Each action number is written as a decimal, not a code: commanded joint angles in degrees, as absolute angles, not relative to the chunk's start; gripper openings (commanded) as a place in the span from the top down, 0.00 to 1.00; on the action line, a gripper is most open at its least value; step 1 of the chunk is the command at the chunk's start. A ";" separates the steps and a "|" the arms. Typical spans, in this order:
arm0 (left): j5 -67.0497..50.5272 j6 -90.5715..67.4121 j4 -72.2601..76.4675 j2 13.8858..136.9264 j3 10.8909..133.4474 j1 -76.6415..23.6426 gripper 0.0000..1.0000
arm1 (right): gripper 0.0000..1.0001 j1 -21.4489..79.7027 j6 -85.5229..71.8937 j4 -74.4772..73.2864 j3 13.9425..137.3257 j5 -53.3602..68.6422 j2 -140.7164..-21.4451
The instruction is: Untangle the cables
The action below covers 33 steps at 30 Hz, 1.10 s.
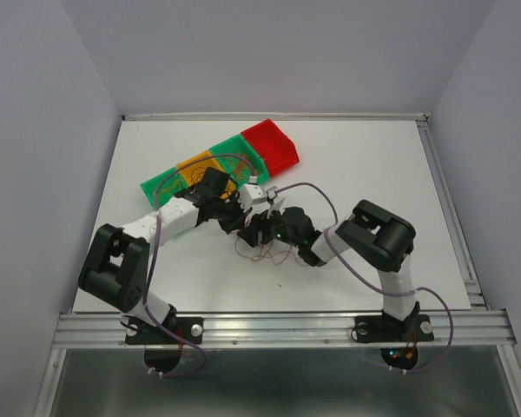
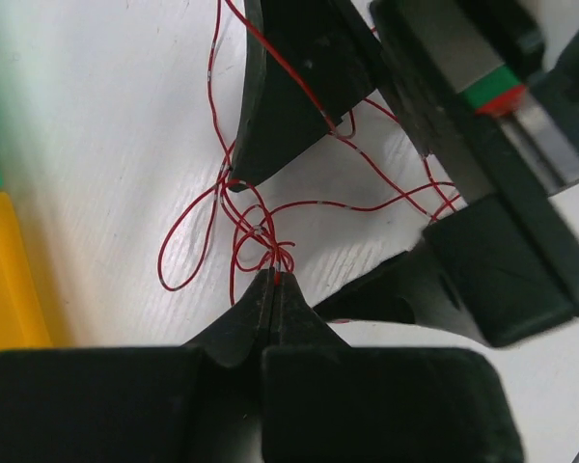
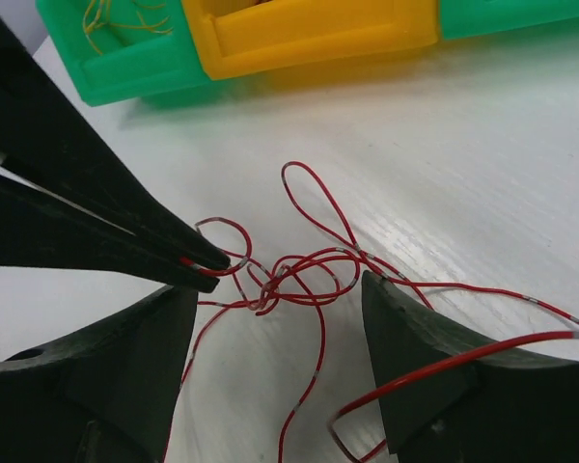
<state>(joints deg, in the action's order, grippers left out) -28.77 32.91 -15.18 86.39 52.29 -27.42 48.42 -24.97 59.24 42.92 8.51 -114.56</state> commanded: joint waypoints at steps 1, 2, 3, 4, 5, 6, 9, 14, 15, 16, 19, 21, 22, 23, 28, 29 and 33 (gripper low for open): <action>-29.00 31.46 -12.57 84.29 53.26 -27.68 1.00 | 0.30 49.65 -22.50 62.49 46.31 2.29 -116.63; -29.09 31.46 -12.48 84.37 53.17 -27.60 1.00 | 0.34 50.09 -21.98 60.31 47.80 0.28 -117.15; -29.18 31.20 -12.39 84.64 53.26 -27.60 1.00 | 0.42 50.62 -20.93 58.90 48.86 -2.61 -117.59; -29.18 31.20 -12.39 84.81 53.35 -27.60 1.00 | 0.45 51.67 -20.22 56.62 49.65 -4.46 -117.95; -29.27 31.20 -12.39 85.25 53.44 -27.60 1.00 | 0.51 52.20 -19.26 56.08 50.53 -7.53 -118.56; -29.27 31.20 -12.39 85.43 53.61 -27.60 1.00 | 0.60 52.56 -19.16 55.81 50.62 -9.12 -118.65; -29.18 30.94 -12.30 85.17 53.53 -27.60 1.00 | 0.99 52.91 -20.39 55.90 49.31 -13.61 -117.87; -28.65 29.80 -10.20 82.27 51.86 -26.81 0.82 | 0.99 52.91 -20.57 58.45 44.13 -15.37 -112.77; -28.74 29.79 -9.59 80.96 51.59 -26.28 0.72 | 1.00 52.91 -20.04 58.45 43.08 -15.90 -111.20; -28.74 29.88 -9.41 80.43 51.42 -25.93 0.64 | 0.99 52.91 -19.87 58.36 41.41 -16.60 -108.48; -29.35 29.27 -8.26 77.70 50.19 -23.92 0.46 | 0.99 51.86 -18.99 54.96 39.99 -17.93 -103.03; -32.15 29.27 -7.82 75.17 49.92 -22.51 0.36 | 1.00 50.55 -18.81 52.13 40.34 -18.28 -101.26; -33.12 29.27 -7.65 74.19 49.75 -21.19 0.35 | 0.99 50.02 -18.46 50.03 40.60 -18.54 -100.47; -33.57 29.18 -7.47 72.27 49.31 -20.83 0.33 | 0.99 49.49 -17.67 48.70 41.65 -18.72 -99.15; -31.64 28.57 -4.57 68.21 47.29 -20.48 0.29 | 1.00 42.46 -16.97 39.39 48.59 -14.77 -96.07; -31.47 28.48 -4.48 67.59 47.11 -20.22 0.29 | 0.99 41.49 -16.53 38.77 50.17 -12.50 -95.80; -31.55 28.56 -3.61 66.80 46.23 -19.86 0.29 | 0.99 37.71 -15.03 36.31 60.08 -8.01 -95.80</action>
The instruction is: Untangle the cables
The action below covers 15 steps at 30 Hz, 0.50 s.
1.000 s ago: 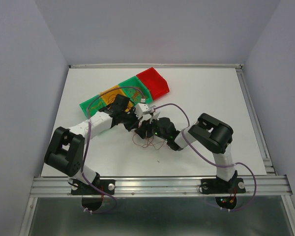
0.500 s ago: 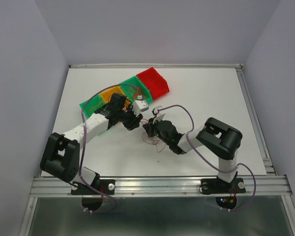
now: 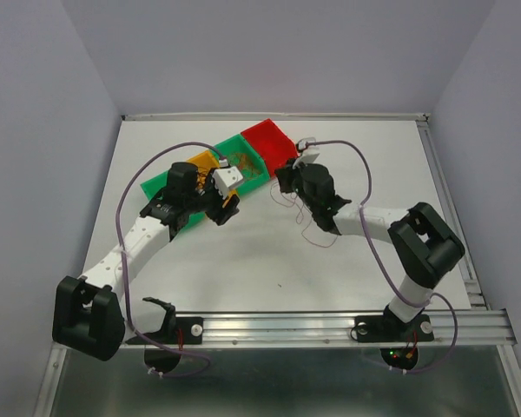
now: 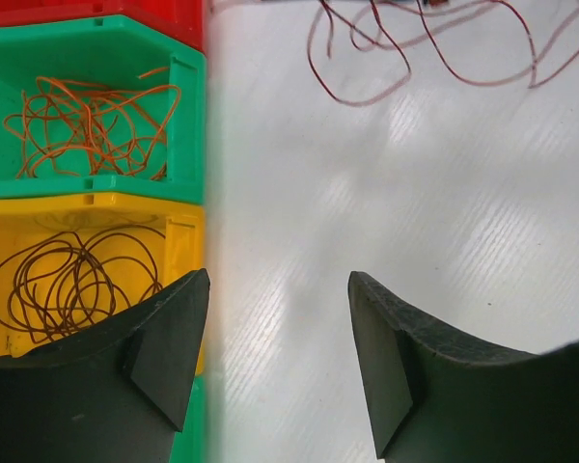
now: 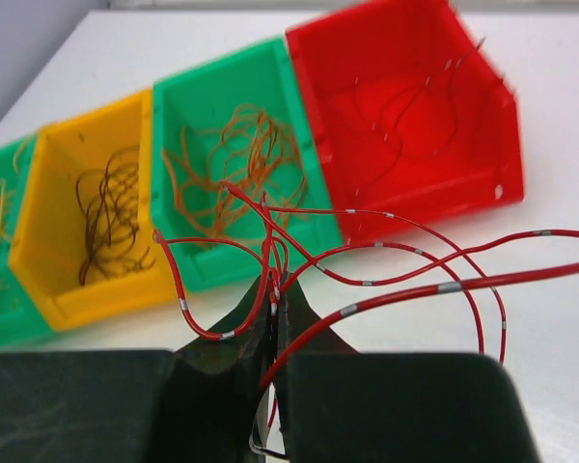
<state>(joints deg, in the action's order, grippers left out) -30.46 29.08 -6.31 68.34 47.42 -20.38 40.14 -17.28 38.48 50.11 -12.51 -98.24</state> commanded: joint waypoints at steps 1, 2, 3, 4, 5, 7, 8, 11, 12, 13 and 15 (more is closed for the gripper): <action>-31.55 28.48 -3.52 66.62 46.14 -19.78 0.29 | 0.99 37.27 -14.94 35.69 62.21 -6.43 -96.24; -31.47 28.48 -3.43 66.80 46.14 -19.78 0.29 | 0.99 36.92 -14.51 34.99 64.40 -6.16 -96.68; -31.55 28.39 -3.43 66.80 46.14 -19.69 0.29 | 0.99 36.48 -14.33 34.46 66.95 -6.24 -97.20; -31.55 28.48 -3.43 66.88 46.14 -19.60 0.29 | 0.99 36.13 -14.24 33.58 70.97 -5.89 -98.25; -31.55 28.56 -3.43 66.88 46.06 -19.60 0.29 | 0.99 35.60 -14.59 32.97 73.71 -4.50 -99.22; -31.64 28.74 -3.34 66.62 45.71 -19.42 0.29 | 0.99 34.29 -15.03 32.17 77.76 -3.61 -101.32; -31.81 28.83 -3.25 66.36 45.70 -19.34 0.29 | 1.00 34.02 -15.20 32.08 81.79 -2.39 -102.03; -31.82 28.92 -2.64 66.01 45.09 -19.25 0.29 | 0.99 32.70 -15.38 32.17 87.61 -1.50 -105.54; -31.73 28.83 -2.38 65.83 45.00 -19.25 0.29 | 0.99 32.17 -16.16 32.34 91.80 -0.62 -106.69; -31.55 28.92 -2.29 65.74 44.91 -19.16 0.29 | 0.99 31.12 -16.69 32.60 93.85 -0.35 -107.83; -31.47 28.74 -2.11 65.57 44.74 -18.99 0.29 | 1.00 30.33 -18.01 32.87 100.15 2.36 -111.59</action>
<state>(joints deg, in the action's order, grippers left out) -30.44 29.06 -4.84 67.68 45.34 -19.44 32.42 -16.34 32.64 90.70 -1.61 -107.22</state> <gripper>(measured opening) 0.706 0.050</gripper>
